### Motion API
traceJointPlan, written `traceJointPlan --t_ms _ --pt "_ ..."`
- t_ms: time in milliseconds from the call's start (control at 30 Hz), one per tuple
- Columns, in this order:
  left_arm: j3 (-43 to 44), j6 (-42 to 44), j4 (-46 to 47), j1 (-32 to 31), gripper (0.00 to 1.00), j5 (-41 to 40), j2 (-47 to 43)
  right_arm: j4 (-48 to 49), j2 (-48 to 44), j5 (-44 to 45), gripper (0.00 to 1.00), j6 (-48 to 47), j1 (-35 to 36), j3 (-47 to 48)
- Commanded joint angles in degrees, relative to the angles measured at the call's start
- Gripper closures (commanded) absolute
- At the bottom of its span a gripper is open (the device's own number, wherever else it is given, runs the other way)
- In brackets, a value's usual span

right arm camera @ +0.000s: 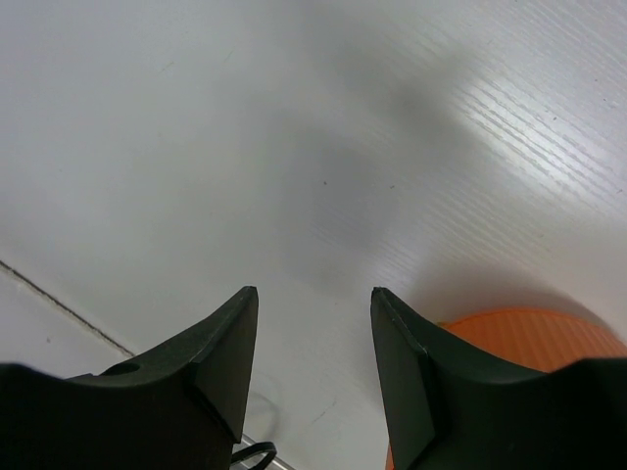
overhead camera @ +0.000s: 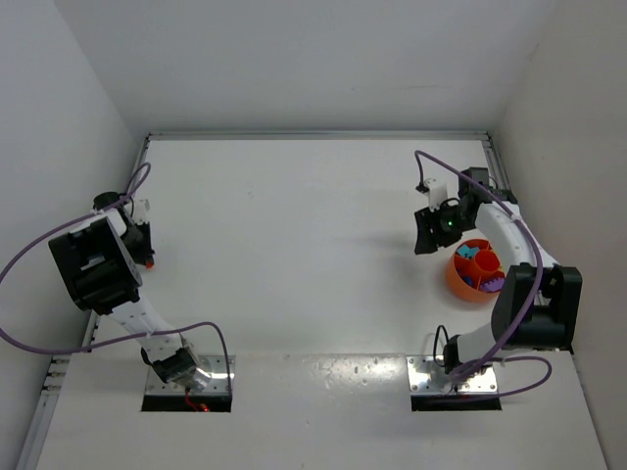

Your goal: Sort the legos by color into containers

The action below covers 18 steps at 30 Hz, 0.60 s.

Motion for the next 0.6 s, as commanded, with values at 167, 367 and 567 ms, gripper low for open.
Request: traceJointPlan --t_ms 167,367,567 --pt "1.29 5.15 -10.30 0.94 1.00 19.47 0.67 -0.17 -3.33 -8.50 0.49 -2.48 3.91 2.00" --pt "5.08 1.65 -9.17 -0.11 1.00 35.03 -6.17 12.28 -5.89 -15.89 0.49 6.27 10.33 1.21" --pt "5.61 -13.37 -3.63 -2.92 1.00 46.56 -8.12 42.42 -5.37 -14.77 0.51 32.21 19.90 -3.10"
